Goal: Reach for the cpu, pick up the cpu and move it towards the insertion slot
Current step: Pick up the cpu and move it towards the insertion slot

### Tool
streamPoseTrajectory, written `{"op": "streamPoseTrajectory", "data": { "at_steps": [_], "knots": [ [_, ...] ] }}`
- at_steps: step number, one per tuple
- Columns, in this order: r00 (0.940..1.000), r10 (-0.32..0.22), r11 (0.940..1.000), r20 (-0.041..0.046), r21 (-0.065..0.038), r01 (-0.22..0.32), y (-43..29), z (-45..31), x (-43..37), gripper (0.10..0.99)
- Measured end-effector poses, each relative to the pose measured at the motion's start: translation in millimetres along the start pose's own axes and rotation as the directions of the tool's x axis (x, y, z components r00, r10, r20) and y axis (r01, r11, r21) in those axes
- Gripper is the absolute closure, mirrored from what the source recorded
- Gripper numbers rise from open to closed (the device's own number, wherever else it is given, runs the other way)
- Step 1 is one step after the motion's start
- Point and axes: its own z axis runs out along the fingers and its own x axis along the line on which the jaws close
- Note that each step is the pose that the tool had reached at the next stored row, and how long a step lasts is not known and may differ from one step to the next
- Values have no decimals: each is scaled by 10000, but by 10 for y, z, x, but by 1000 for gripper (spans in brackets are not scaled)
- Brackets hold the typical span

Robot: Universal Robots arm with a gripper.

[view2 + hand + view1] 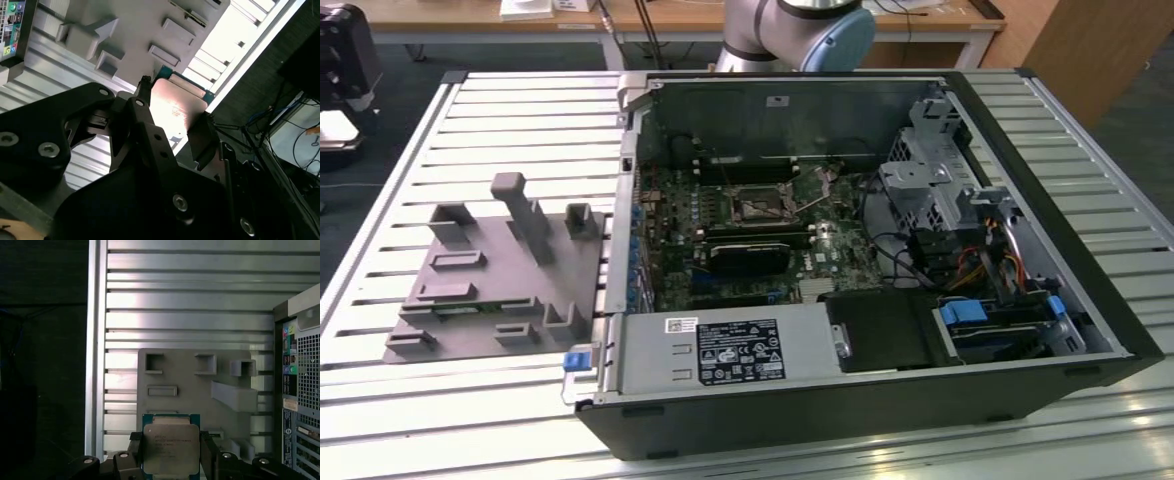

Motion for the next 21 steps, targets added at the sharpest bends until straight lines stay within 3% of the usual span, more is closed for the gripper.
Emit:
{"op": "streamPoseTrajectory", "data": {
  "at_steps": [8, 14, 21],
  "knots": [
    [10000, 1, 10000, 1, -1, -1, 2, -1, -253, 545],
    [10000, 9, 10000, 41, -1, -9, 8, -26, -375, 545],
    [10000, 10, 10000, 53, -1, -10, 9, -27, -596, 545]
  ]
}}
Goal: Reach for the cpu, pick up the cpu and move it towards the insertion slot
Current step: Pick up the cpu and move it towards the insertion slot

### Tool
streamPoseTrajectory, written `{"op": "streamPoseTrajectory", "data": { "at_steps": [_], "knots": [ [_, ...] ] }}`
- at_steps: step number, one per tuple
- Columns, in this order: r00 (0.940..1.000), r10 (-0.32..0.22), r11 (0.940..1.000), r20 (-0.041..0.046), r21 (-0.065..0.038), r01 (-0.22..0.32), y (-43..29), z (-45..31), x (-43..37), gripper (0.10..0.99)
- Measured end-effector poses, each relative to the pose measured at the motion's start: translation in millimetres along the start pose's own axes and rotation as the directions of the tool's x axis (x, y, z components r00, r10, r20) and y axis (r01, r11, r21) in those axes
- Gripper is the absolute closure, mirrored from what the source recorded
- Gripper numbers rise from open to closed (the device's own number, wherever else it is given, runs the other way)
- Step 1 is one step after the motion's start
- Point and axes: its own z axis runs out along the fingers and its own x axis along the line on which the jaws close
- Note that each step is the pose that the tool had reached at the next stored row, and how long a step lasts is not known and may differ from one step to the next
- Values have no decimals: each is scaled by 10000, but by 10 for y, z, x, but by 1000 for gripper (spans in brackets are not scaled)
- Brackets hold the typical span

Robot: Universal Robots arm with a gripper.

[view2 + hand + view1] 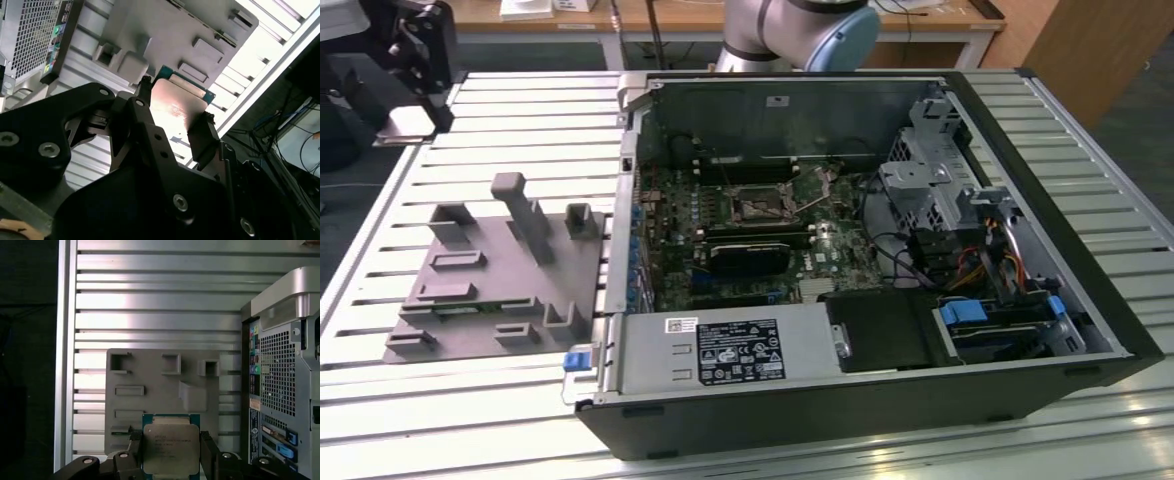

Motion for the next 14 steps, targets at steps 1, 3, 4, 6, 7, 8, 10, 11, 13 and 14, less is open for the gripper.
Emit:
{"op": "streamPoseTrajectory", "data": {
  "at_steps": [1, 3, 4, 6, 7, 8, 10, 11, 13, 14],
  "knots": [
    [10000, -1, 10000, 1, 0, 1, 0, 0, -25, 545],
    [10000, -1, 10000, 3, -1, 1, 0, 0, -63, 545],
    [10000, -1, 10000, 3, 0, 1, 0, 0, -82, 545],
    [10000, -1, 10000, 3, 0, 1, 1, 0, -118, 545],
    [10000, -2, 10000, 3, 0, 2, 1, 0, -132, 545],
    [10000, -1, 10000, 4, -1, 1, 1, 1, -145, 545],
    [10000, -1, 10000, 3, 0, 1, 1, 0, -171, 545],
    [10000, -1, 10000, 3, 0, 1, 1, 0, -184, 545],
    [10000, -1, 10000, 3, 0, 1, 2, 0, -211, 545],
    [10000, 0, 10000, 4, 0, 0, 2, 0, -224, 545]
  ]
}}
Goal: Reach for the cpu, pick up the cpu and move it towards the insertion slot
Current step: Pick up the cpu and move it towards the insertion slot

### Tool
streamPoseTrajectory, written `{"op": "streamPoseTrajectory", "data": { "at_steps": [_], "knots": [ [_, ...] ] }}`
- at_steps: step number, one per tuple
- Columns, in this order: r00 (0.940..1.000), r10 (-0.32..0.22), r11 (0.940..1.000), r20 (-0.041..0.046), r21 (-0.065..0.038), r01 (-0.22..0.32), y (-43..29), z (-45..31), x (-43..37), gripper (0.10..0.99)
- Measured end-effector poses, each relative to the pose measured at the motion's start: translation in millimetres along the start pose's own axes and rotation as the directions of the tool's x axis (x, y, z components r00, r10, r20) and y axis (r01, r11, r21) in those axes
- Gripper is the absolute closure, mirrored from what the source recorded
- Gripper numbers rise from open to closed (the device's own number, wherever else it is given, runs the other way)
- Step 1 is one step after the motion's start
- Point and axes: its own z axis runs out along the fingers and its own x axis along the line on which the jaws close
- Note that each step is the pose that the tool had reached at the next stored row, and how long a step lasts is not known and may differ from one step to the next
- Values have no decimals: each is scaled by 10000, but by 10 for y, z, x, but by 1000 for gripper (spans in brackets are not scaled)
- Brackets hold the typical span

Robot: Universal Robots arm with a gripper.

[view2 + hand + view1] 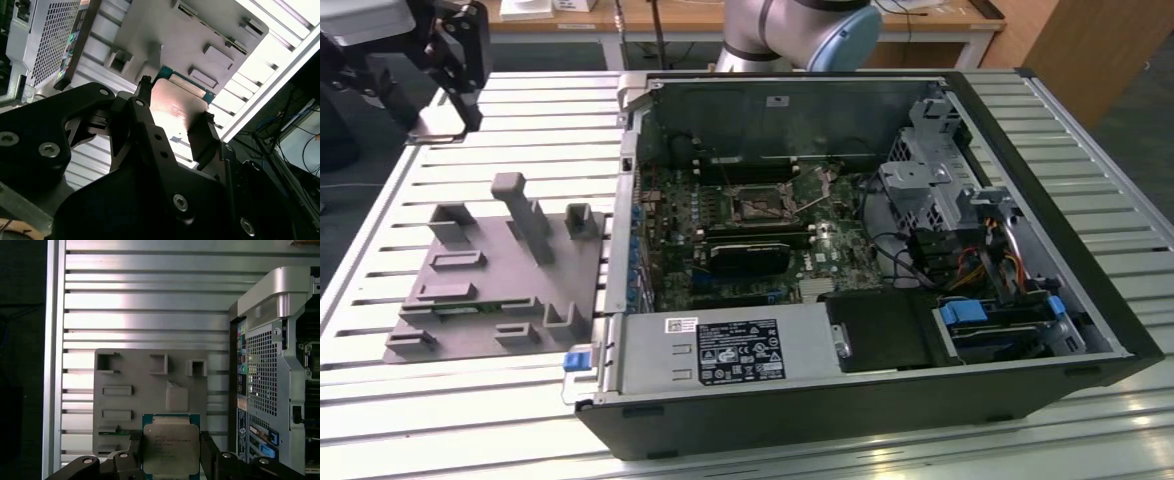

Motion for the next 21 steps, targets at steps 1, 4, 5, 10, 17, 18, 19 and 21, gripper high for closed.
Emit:
{"op": "streamPoseTrajectory", "data": {
  "at_steps": [1, 4, 5, 10, 17, 18, 19, 21],
  "knots": [
    [10000, 0, 10000, -1, 0, 0, 0, 0, -15, 545],
    [10000, -1, 10000, -1, 0, 1, 0, 0, -58, 545],
    [10000, -1, 10000, 0, 0, 1, 1, 0, -71, 545],
    [10000, -1, 10000, 0, 0, 1, 1, 0, -130, 545],
    [10000, 0, 10000, -1, 0, 0, 2, 0, -209, 545],
    [10000, 0, 10000, 0, 0, 0, 2, 0, -222, 545],
    [10000, 0, 10000, 0, 0, 0, 2, 0, -237, 545],
    [10000, 0, 10000, -1, 0, 0, 2, 0, -268, 545]
  ]
}}
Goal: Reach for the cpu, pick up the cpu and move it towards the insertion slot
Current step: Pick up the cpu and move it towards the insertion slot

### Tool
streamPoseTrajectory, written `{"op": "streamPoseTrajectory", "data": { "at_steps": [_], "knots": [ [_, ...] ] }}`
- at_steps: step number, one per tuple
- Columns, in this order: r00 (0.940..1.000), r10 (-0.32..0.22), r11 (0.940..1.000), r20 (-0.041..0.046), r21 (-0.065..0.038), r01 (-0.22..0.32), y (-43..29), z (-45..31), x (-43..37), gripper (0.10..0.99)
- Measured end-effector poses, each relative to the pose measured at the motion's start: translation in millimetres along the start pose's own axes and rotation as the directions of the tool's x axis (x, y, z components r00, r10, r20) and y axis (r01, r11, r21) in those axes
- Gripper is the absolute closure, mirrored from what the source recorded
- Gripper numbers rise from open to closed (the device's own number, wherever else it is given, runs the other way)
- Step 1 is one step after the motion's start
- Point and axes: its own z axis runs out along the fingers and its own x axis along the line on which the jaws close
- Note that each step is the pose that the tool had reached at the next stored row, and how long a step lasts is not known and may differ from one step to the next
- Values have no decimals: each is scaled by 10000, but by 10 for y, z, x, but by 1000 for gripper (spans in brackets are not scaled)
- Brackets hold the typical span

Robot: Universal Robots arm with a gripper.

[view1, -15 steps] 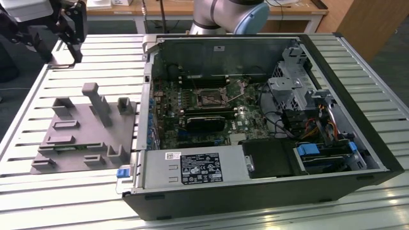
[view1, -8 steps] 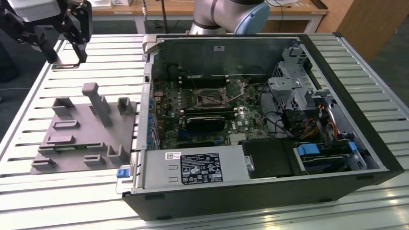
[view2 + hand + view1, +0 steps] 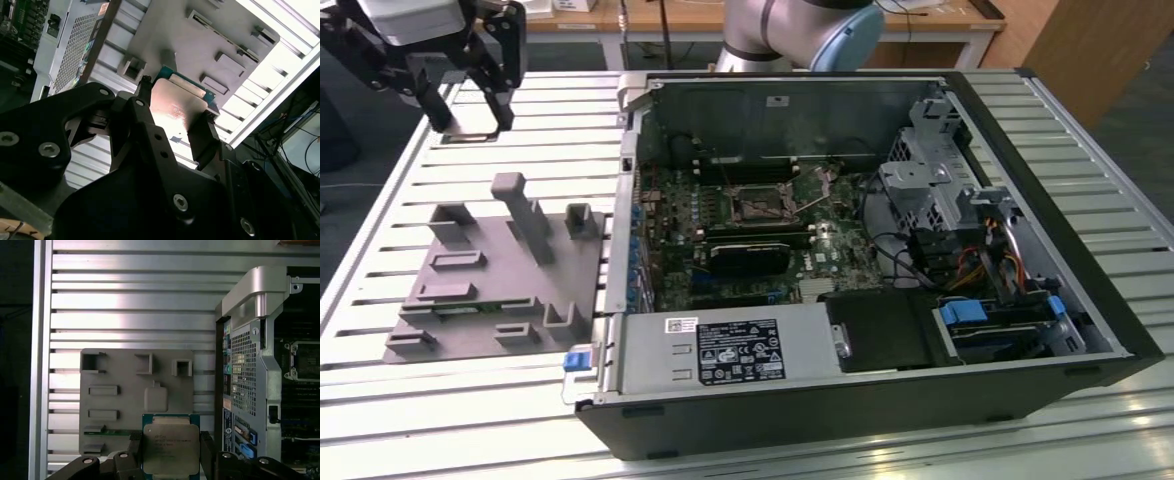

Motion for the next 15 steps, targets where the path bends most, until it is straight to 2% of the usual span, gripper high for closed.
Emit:
{"op": "streamPoseTrajectory", "data": {
  "at_steps": [11, 15],
  "knots": [
    [10000, -1, 10000, 0, 0, 1, 1, 0, -156, 545],
    [10000, 0, 10000, 0, 0, 0, 2, 0, -234, 545]
  ]
}}
